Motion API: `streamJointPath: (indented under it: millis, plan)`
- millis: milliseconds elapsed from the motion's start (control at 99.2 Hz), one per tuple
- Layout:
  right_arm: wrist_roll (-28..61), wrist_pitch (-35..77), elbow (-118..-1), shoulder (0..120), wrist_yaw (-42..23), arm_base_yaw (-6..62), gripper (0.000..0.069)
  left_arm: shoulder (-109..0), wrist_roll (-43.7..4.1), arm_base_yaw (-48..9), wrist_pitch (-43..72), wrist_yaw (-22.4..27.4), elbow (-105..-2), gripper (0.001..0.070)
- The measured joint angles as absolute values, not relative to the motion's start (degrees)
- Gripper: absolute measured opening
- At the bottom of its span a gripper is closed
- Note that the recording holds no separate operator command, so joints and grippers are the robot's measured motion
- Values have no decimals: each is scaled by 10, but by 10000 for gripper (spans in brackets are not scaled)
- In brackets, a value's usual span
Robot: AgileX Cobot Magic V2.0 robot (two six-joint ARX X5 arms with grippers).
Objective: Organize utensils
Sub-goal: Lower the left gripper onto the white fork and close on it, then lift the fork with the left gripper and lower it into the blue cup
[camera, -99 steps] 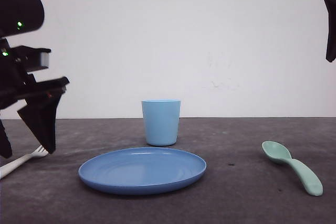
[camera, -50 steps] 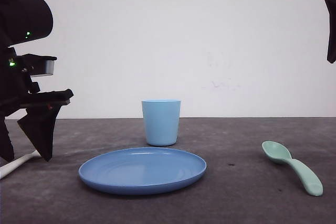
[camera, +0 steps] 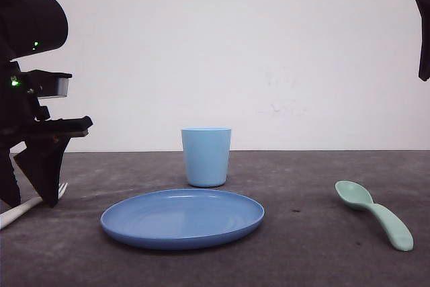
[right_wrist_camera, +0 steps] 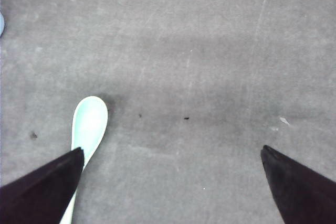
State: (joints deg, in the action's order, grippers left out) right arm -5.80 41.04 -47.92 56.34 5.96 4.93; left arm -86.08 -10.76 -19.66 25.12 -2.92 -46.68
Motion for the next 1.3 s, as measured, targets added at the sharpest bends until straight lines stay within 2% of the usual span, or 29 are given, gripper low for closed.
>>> streamJointPath:
  millis: [252,413,484,695,837,1038,1300]
  plan:
    - [-58,410,-479,563,59,49,680,-878,-108,-197,257,-33,-476,262]
    - [-58,411,-479,563,59,49,680,-879,-108,-201,248,-31,-476,83]
    - [-58,411,-479,563,59,49,680,-879,-107,-204,248,-31,-476,47]
    - [-58,414,-479,563,59,49,680,-868,-106,-204,251,-30,-476,43]
    - [-58,414,-479,563,59,49,680,-815,-106,-215,234,-25,-499,43]
    - [-58,414,-479,563,59,49,680,-747,-107,-236,120,-13,-542,43]
    - [-58,414,-479,563,59,49,680,-762,-107,-269,-89,15,-542,43]
